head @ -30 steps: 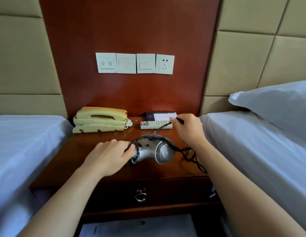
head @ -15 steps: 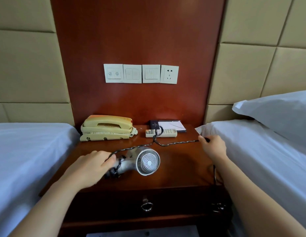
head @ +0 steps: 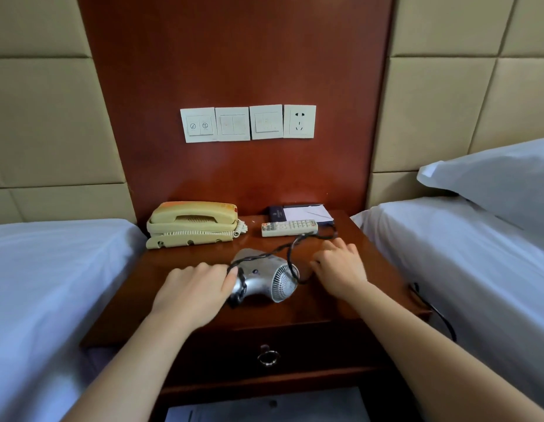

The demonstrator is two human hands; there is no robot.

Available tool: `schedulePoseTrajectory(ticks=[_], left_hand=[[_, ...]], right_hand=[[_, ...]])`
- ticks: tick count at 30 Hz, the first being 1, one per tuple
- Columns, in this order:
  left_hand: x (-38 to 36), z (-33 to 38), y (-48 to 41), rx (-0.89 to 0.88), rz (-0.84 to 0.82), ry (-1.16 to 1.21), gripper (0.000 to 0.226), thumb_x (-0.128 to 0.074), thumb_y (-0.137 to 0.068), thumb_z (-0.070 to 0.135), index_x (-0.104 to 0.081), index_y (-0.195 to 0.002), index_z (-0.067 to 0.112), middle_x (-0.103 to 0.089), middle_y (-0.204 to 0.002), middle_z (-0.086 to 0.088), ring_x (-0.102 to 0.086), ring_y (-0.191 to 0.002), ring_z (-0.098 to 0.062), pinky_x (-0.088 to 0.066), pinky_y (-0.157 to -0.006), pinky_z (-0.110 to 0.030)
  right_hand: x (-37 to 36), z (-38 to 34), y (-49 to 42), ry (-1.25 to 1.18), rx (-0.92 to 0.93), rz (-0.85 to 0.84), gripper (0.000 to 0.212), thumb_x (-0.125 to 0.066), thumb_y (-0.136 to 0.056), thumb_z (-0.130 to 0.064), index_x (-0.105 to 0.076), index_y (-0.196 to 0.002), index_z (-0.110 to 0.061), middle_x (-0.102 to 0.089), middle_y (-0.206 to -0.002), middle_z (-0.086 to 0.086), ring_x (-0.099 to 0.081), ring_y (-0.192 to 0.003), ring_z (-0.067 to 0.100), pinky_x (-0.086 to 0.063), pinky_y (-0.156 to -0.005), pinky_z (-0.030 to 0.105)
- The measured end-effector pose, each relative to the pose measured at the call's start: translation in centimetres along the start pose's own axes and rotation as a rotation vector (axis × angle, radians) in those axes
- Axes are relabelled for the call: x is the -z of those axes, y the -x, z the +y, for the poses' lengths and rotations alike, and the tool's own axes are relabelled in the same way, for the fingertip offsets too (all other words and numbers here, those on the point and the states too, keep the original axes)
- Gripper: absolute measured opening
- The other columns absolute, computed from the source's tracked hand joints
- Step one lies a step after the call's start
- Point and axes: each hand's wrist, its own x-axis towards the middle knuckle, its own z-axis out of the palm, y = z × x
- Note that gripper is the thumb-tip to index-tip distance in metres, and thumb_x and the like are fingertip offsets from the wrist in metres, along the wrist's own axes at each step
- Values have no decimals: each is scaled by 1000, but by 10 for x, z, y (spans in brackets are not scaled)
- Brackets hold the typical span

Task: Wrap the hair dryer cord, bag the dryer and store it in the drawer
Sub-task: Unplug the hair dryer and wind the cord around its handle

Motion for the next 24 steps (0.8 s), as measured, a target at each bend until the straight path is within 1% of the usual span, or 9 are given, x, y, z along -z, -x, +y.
schedulePoseTrajectory(ticks=[2, 4, 7, 11, 15, 17, 19, 22, 24], left_hand=[[-2, 8, -7, -2, -4, -30, 39, -19, -102, 33, -47, -126, 21, -61, -109, -4, -61, -98, -27, -38, -70, -34], [-2, 18, -12, -12, 2, -57, 38, -20, -103, 31, -45, -129, 20, -61, -111, -5, -62, -99, -28, -36, -69, -33], [1, 27, -17, 1, 35, -63, 39, -19, -103, 32, -51, -119, 17, -64, -106, -5, -63, -96, -28, -36, -68, -33], [2, 41, -21, 10, 49, -44, 38, -21, -103, 27, -51, -123, 16, -64, -106, -6, -63, -95, -28, -34, -65, -32], [2, 47, -24, 65, 46, 13, 40, -21, -103, 31, -57, -112, 15, -66, -106, -7, -64, -98, -29, -36, -68, -33], [1, 50, -25, 84, 29, 26, 32, -26, -102, 26, -55, -112, 16, -65, -111, -7, -63, -102, -30, -36, -70, -34], [2, 51, -25, 96, 12, 35, 32, -27, -102, 25, -55, -111, 16, -65, -112, -8, -62, -103, -30, -35, -71, -34], [2, 52, -25, 87, 12, 49, 39, -20, -102, 29, -57, -108, 16, -66, -109, -8, -63, -101, -31, -35, -71, -33], [2, 50, -25, 93, 22, 59, 43, -18, -103, 34, -57, -106, 15, -67, -106, -8, -64, -99, -30, -35, -70, -33]], right_hand=[[-3, -11, -2, -206, 28, -110, 28, -41, -94, -22, -65, -108, -22, -57, -125, 3, -45, -121, 28, -34, -94, 39], [3, -16, -4, -591, -40, -158, 30, -40, -91, -11, -68, -99, -18, -66, -112, 5, -56, -110, 28, -42, -93, 38], [26, -19, 0, -1022, -167, -114, 32, -45, -91, -1, -59, -67, -17, -59, -73, -4, -55, -73, 11, -44, -67, 19], [41, -21, 5, -1339, -299, 10, 23, -42, -87, 8, -65, -86, 2, -63, -82, 9, -57, -78, 19, -45, -67, 22], [51, -30, 18, -1731, -216, -252, 41, -25, -86, 17, -59, -84, -6, -70, -77, 11, -69, -77, 22, -56, -72, 27], [58, -34, 23, -1833, -172, -417, 40, -24, -84, 19, -55, -100, -1, -70, -86, 18, -69, -83, 27, -58, -77, 33], [65, -37, 24, -1890, -187, -495, 37, -26, -83, 15, -52, -105, 1, -68, -81, 16, -67, -70, 22, -58, -68, 31], [75, -40, 21, -1890, -331, -483, 18, -37, -93, -7, -54, -88, -7, -46, -59, 1, -39, -45, 9, -39, -46, 21], [76, -36, 17, -1644, -337, -405, 28, -46, -96, -27, -49, -74, -10, -33, -56, -1, -27, -43, 8, -26, -40, 19]])
